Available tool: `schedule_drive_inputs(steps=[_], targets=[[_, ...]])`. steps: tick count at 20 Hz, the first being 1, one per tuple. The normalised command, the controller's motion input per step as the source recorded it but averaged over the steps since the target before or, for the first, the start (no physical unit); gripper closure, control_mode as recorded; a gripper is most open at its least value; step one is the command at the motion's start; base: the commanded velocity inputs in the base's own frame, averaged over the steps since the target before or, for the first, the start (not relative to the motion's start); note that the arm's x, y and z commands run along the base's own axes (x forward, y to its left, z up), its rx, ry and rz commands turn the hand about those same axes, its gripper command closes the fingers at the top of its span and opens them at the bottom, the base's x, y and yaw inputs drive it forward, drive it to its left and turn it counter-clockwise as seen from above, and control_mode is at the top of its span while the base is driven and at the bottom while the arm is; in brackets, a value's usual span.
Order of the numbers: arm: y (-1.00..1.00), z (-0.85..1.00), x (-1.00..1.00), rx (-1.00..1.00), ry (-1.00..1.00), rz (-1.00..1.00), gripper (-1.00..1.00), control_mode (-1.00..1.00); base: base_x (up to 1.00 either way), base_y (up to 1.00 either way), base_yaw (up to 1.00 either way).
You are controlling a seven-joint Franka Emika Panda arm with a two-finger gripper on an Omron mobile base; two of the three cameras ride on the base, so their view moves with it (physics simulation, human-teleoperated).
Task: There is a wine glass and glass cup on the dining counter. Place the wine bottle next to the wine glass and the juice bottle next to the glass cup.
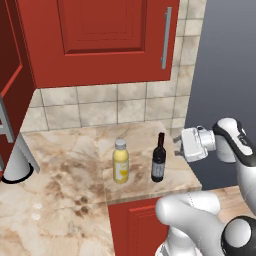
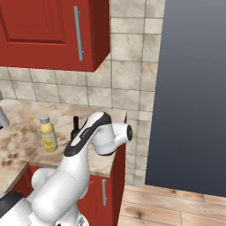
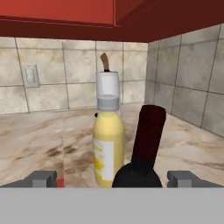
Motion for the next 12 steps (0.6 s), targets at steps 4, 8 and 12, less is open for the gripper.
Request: schedule_drive_inputs(steps=[4, 8, 12], targets=[[0.00, -0.07, 0.25, 0.08, 0.00, 0.00, -1.00, -1.00, 0.00, 0.00, 0.00], [0.06, -0.09, 0.28, 0.02, 0.00, 0.00, -1.00, -1.00, 0.00, 0.00, 0.00], [0.11, -0.07, 0.23, 0.00, 0.01, 0.00, -1.00, -1.00, 0.00, 0.00, 0.00]])
